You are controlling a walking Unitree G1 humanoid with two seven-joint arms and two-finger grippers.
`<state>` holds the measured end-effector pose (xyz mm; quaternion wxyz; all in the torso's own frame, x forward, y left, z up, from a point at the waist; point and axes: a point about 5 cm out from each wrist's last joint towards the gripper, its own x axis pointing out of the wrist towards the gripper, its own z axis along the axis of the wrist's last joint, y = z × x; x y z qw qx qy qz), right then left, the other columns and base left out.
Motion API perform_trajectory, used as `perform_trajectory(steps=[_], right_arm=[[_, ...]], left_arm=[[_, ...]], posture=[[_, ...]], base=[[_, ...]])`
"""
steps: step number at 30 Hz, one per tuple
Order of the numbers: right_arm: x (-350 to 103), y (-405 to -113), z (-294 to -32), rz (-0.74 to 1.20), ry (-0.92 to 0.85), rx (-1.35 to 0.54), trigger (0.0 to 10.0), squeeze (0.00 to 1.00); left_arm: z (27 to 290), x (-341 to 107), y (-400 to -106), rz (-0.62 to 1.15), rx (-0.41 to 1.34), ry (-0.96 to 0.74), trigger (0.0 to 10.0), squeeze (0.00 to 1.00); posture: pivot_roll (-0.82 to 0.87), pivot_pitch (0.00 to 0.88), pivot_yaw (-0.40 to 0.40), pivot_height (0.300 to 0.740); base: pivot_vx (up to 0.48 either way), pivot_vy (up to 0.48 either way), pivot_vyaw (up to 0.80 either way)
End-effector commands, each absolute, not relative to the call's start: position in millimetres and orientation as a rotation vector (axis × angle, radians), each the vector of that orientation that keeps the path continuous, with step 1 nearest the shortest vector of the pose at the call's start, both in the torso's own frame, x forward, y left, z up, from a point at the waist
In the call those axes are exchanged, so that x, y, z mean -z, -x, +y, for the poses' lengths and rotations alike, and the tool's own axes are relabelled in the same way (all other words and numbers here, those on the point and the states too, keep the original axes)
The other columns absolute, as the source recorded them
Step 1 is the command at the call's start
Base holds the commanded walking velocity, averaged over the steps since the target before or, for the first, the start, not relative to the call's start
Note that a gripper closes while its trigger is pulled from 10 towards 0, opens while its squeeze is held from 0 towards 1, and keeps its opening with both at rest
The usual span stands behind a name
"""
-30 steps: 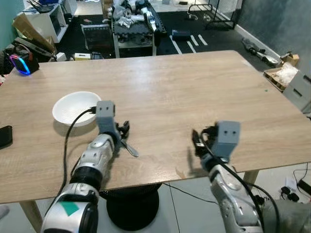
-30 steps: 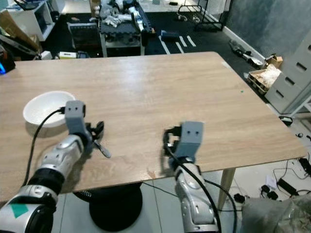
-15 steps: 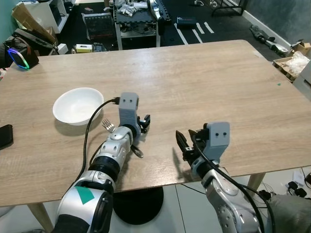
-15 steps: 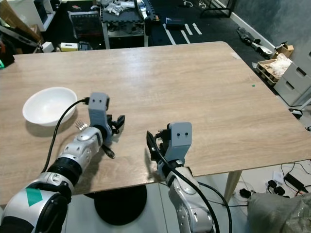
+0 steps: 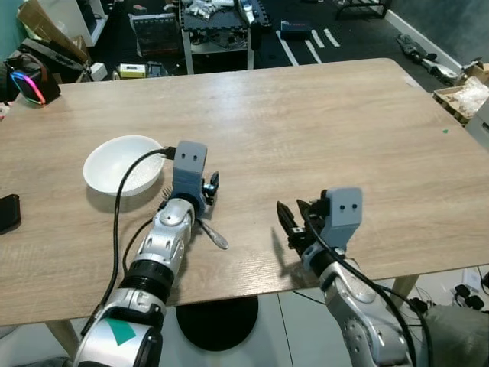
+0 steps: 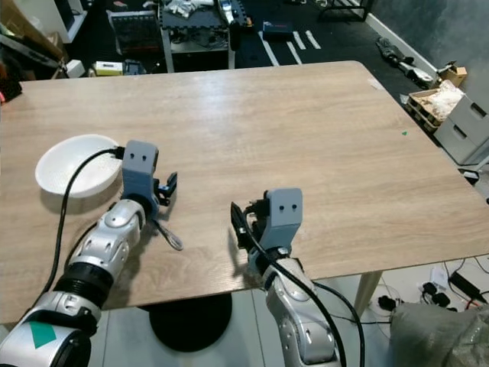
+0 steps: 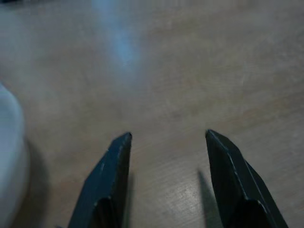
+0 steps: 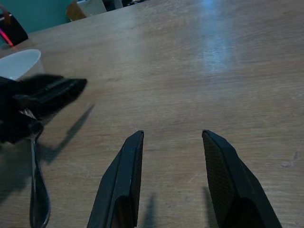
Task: Setting the table
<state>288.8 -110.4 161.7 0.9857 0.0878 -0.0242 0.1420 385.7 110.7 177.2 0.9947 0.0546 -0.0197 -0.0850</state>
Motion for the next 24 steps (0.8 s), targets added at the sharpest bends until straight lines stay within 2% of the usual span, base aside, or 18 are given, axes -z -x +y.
perform_trajectory(steps=[1, 15, 24], right_arm=[[-159, -289, -111, -0.043, -0.17, -0.28, 10.0, 0.0], [-158, -295, -117, -0.072, -0.173, -0.242, 10.0, 0.0], [-155, -299, -114, -0.078, -0.174, -0.256, 10.0, 0.0]], left_arm=[[111, -178, -383, -0.074, 0.189, -0.143, 10.0, 0.0], [113, -207, -375, -0.152, 0.235, -0.145, 10.0, 0.0], [122, -210, -360, -0.123, 0.176, -0.074, 10.0, 0.0]], posture=[[-0.05, 0.103, 0.114, 0.74], [-0.02, 0.034, 0.144, 0.74], [0.0, 0.012, 0.147, 0.74]], base=[[0.0, 0.0, 0.0], [0.0, 0.0, 0.0], [0.0, 0.0, 0.0]])
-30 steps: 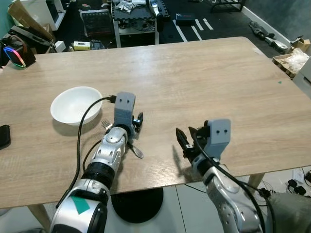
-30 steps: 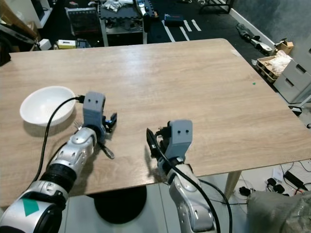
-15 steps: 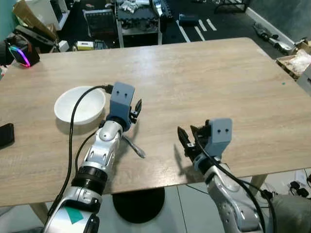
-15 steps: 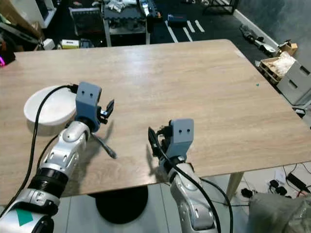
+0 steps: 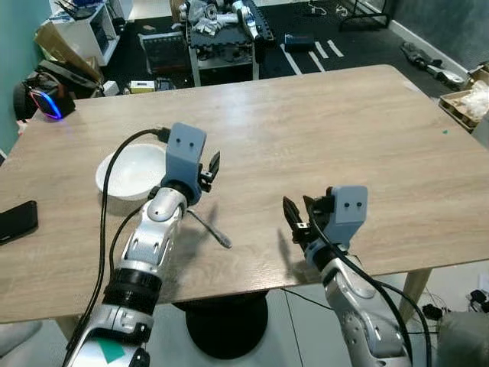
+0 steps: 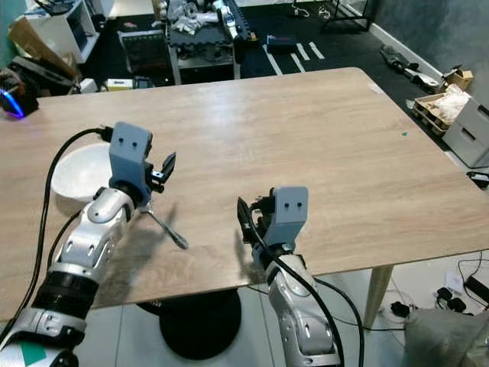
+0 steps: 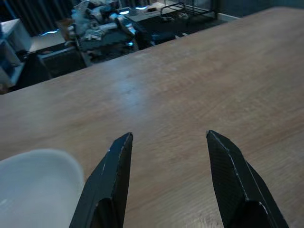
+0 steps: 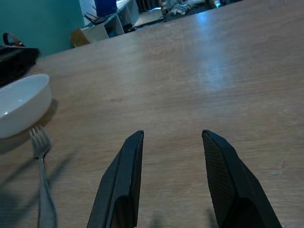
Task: Setting the table
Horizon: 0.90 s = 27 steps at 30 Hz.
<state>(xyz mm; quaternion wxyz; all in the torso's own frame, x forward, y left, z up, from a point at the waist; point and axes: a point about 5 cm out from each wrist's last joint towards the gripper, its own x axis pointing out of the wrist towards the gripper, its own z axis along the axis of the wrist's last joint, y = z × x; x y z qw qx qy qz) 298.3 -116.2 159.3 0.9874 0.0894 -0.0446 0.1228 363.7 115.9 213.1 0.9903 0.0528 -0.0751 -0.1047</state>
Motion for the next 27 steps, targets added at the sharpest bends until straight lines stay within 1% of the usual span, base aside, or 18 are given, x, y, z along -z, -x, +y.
perform_trajectory(steps=[1, 5, 8, 10, 13, 14, 15, 18, 22, 23, 24, 27], right_arm=[[-155, -299, -114, -0.078, -0.174, -0.256, 10.0, 0.0], [-153, -301, -111, -0.076, -0.171, -0.275, 10.0, 0.0], [-153, -301, -111, -0.075, -0.171, -0.279, 10.0, 0.0], [-152, -302, -110, -0.07, -0.167, -0.29, 10.0, 0.0], [-152, -302, -110, -0.068, -0.165, -0.294, 10.0, 0.0], [-151, -303, -110, -0.067, -0.161, -0.299, 10.0, 0.0], [-151, -303, -110, -0.067, -0.161, -0.299, 10.0, 0.0], [-151, -303, -111, -0.068, -0.159, -0.301, 10.0, 0.0], [-151, -302, -112, -0.067, -0.155, -0.297, 10.0, 0.0], [-151, -302, -112, -0.067, -0.155, -0.297, 10.0, 0.0], [-151, -301, -113, -0.068, -0.153, -0.294, 10.0, 0.0], [-151, -301, -114, -0.069, -0.151, -0.289, 10.0, 0.0]], left_arm=[[122, -210, -360, -0.123, 0.176, -0.074, 10.0, 0.0], [143, -196, -345, -0.057, 0.037, -0.007, 10.0, 0.0], [148, -192, -342, -0.038, 0.006, 0.009, 10.0, 0.0], [164, -176, -334, 0.036, -0.077, 0.085, 10.0, 0.0], [171, -168, -331, 0.072, -0.108, 0.118, 10.0, 0.0], [179, -156, -328, 0.14, -0.123, 0.186, 10.0, 0.0], [179, -156, -328, 0.14, -0.123, 0.186, 10.0, 0.0], [182, -144, -330, 0.231, -0.087, 0.233, 10.0, 0.0], [178, -129, -338, 0.346, -0.017, 0.17, 10.0, 0.0], [178, -129, -338, 0.346, -0.017, 0.17, 10.0, 0.0], [176, -120, -341, 0.409, 0.01, 0.114, 10.0, 0.0], [176, -115, -343, 0.445, 0.02, 0.086, 10.0, 0.0]], posture=[[0.0, 0.012, 0.147, 0.74], [0.02, 0.011, 0.128, 0.74], [0.02, 0.011, 0.126, 0.74], [0.02, 0.014, 0.114, 0.74], [0.03, 0.015, 0.112, 0.74], [0.03, 0.019, 0.105, 0.74], [0.03, 0.019, 0.105, 0.74], [0.02, 0.022, 0.103, 0.74], [0.01, 0.026, 0.1, 0.74], [0.01, 0.026, 0.1, 0.74], [0.01, 0.026, 0.101, 0.74], [0.0, 0.027, 0.103, 0.74]], base=[[0.0, 0.0, 0.0], [0.0, 0.0, 0.0], [0.0, 0.0, 0.0], [0.0, 0.0, 0.0], [0.0, 0.0, 0.0], [0.0, 0.0, 0.0], [0.0, 0.0, 0.0], [0.0, 0.0, 0.0], [0.0, 0.0, 0.0], [0.0, 0.0, 0.0], [0.0, 0.0, 0.0], [0.0, 0.0, 0.0]])
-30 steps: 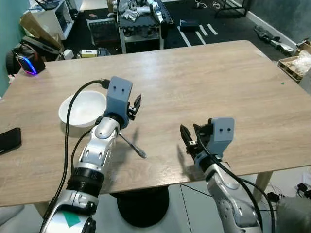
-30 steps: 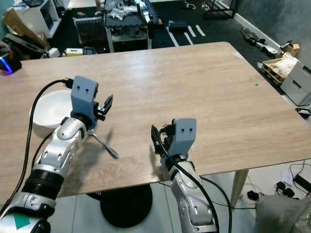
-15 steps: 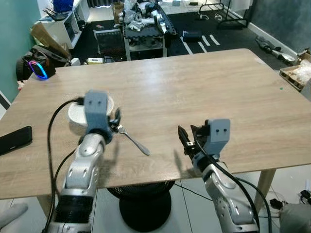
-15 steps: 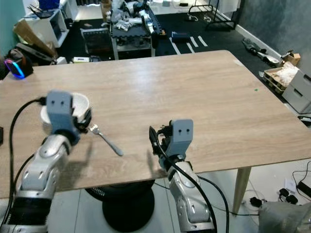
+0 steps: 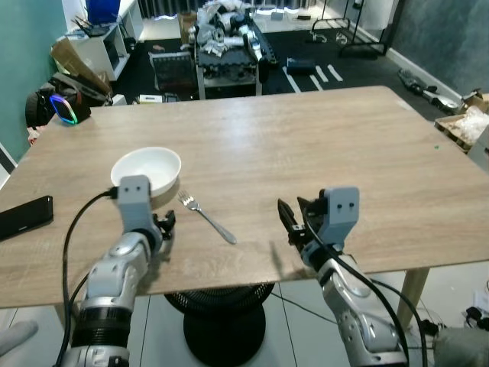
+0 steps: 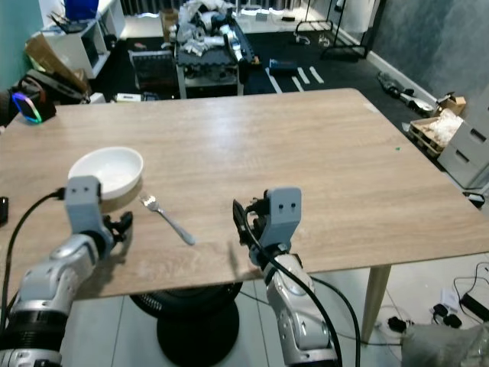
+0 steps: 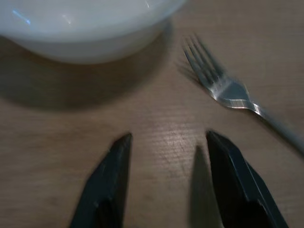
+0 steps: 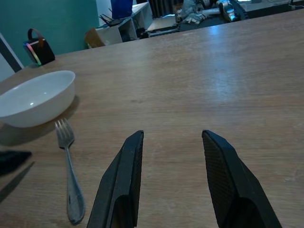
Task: Setting the table
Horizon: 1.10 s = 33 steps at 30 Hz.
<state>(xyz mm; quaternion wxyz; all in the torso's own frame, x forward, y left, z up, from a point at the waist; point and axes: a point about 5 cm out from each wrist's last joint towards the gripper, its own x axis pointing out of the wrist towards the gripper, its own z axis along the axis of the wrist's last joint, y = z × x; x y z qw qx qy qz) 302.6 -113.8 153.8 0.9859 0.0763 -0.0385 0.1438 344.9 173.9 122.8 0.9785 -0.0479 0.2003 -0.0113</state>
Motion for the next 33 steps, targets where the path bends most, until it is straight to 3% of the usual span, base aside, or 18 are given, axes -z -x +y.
perform_trajectory(steps=[1, 15, 22, 29, 33], right_arm=[[-151, -301, -116, -0.07, -0.15, -0.284, 10.0, 0.0], [-153, -300, -116, -0.075, -0.147, -0.275, 10.0, 0.0], [-155, -301, -114, -0.08, -0.147, -0.281, 10.0, 0.0], [-155, -298, -113, -0.081, -0.151, -0.274, 10.0, 0.0], [-155, -297, -113, -0.082, -0.151, -0.271, 10.0, 0.0]], left_arm=[[176, -112, -345, 0.467, 0.027, 0.064, 10.0, 0.0], [145, -100, -357, 0.527, 0.221, -0.026, 10.0, 0.0], [111, -112, -368, 0.466, 0.335, -0.088, 10.0, 0.0], [58, -115, -367, 0.444, 0.532, -0.137, 10.0, 0.0], [48, -115, -366, 0.434, 0.577, -0.148, 10.0, 0.0]], posture=[[0.0, 0.027, 0.103, 0.74], [-0.02, 0.038, 0.11, 0.74], [-0.04, 0.046, 0.116, 0.74], [-0.06, 0.053, 0.133, 0.74], [-0.06, 0.052, 0.136, 0.74]], base=[[0.0, 0.0, 0.0], [0.0, 0.0, 0.0], [0.0, 0.0, 0.0], [0.0, 0.0, 0.0], [0.0, 0.0, 0.0]])
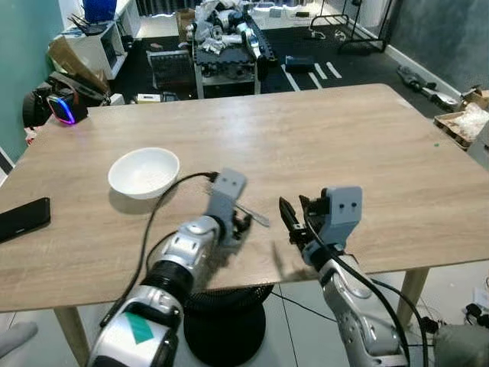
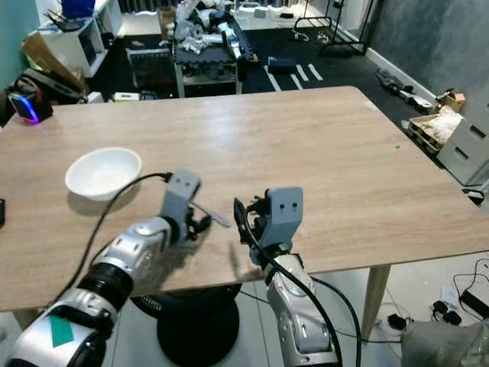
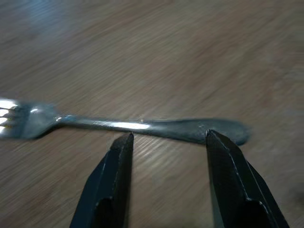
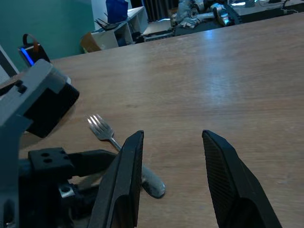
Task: Setting the table
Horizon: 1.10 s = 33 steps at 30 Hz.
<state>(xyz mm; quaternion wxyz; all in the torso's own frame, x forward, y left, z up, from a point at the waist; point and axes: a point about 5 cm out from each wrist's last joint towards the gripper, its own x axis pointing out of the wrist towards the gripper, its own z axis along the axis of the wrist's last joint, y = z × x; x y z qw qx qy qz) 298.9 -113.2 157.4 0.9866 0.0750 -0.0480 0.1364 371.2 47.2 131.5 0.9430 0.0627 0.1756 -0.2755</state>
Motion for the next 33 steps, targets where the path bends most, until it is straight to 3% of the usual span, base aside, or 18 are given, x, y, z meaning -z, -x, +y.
perform_trajectory(steps=[1, 10, 18, 25, 33], right_arm=[[-155, -297, -113, -0.083, -0.15, -0.272, 10.0, 0.0], [-157, -299, -103, -0.1, -0.103, -0.337, 10.0, 0.0], [-160, -324, -84, -0.124, 0.011, -0.325, 10.0, 0.0], [-162, -340, -64, -0.125, 0.118, -0.366, 10.0, 0.0], [-157, -358, -50, -0.053, 0.246, -0.377, 10.0, 0.0]], left_arm=[[46, -116, -365, 0.43, 0.584, -0.148, 10.0, 0.0], [66, -145, -373, 0.218, 0.428, -0.285, 10.0, 0.0], [116, -182, -353, 0.074, 0.206, -0.149, 10.0, 0.0], [148, -198, -333, 0.059, 0.123, -0.06, 10.0, 0.0], [184, -211, -303, 0.122, 0.113, -0.074, 10.0, 0.0]], posture=[[-0.06, 0.052, 0.136, 0.74], [-0.04, 0.048, 0.132, 0.74], [0.06, 0.049, 0.089, 0.74], [0.12, 0.051, 0.059, 0.74], [0.2, 0.059, 0.022, 0.74]], base=[[0.0, 0.0, 0.0], [0.0, 0.0, 0.0], [0.0, 0.0, 0.0], [0.0, 0.0, 0.0], [0.0, 0.0, 0.0]])
